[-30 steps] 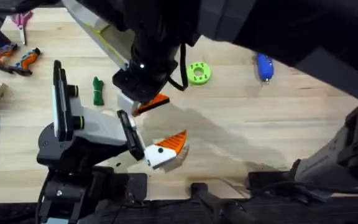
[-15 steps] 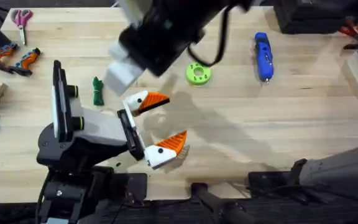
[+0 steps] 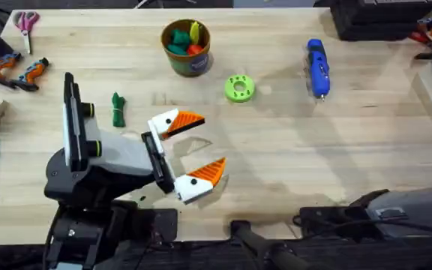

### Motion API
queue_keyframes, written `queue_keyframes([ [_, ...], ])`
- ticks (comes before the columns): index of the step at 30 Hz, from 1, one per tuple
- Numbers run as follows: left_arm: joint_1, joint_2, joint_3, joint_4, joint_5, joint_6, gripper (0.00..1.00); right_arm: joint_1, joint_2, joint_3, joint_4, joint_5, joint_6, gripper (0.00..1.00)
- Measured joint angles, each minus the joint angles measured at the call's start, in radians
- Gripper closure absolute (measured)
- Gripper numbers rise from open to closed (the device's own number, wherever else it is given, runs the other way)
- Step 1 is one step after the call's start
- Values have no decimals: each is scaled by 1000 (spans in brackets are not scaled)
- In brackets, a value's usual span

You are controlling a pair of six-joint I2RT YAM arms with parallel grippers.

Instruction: Pick up the gripper from the table and insert it into the empty holder that is missing its gripper. Then pick up a screw, insert it into the mounting hole, and use the screwdriver to tighten it. Finally, clean up the table by picking up the vegetable and placing it into the bucket.

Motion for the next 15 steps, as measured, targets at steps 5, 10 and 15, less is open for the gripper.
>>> queue_keyframes([
  [5, 0, 0, 0, 0, 0, 0, 15, -101, 0, 0, -9, 2, -15, 145],
  [10, 0, 0, 0, 0, 0, 0, 664, -101, 0, 0, -58, 2, -15, 145],
  [15, 0, 0, 0, 0, 0, 4, 994, -101, 0, 0, -128, 2, -15, 145],
])
